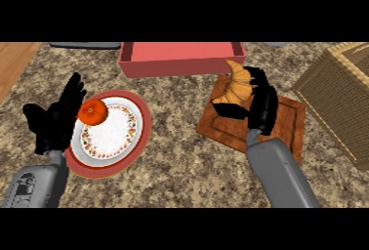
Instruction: Pick the croissant from the cutting board and place it in the basket
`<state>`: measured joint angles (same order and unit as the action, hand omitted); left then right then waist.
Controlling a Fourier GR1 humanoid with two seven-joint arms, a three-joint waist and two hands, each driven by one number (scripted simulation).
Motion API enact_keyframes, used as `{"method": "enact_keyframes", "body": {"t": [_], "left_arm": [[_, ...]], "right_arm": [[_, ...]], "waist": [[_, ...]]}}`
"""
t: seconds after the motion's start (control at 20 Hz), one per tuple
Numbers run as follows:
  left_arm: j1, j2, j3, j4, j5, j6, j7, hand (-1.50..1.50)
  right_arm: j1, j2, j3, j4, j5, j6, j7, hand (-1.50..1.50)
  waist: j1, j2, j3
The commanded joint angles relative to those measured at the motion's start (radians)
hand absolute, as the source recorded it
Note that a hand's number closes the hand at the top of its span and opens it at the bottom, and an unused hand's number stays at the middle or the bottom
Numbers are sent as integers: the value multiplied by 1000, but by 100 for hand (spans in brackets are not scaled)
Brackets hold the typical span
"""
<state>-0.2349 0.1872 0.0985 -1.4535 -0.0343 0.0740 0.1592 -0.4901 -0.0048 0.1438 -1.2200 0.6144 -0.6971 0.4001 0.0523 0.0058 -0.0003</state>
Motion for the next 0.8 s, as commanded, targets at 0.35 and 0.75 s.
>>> {"method": "enact_keyframes", "body": {"t": [0.35, 0.75], "left_arm": [[51, 0, 18, -26, 1, 4, -10, 0], [36, 9, 23, -41, 1, 0, 21, 0]], "right_arm": [[-369, -1, -47, 88, 314, -65, 486, 150], [-545, -125, -228, 200, 331, -38, 496, 150]], "waist": [[-50, -9, -1], [-42, -5, 0]]}}
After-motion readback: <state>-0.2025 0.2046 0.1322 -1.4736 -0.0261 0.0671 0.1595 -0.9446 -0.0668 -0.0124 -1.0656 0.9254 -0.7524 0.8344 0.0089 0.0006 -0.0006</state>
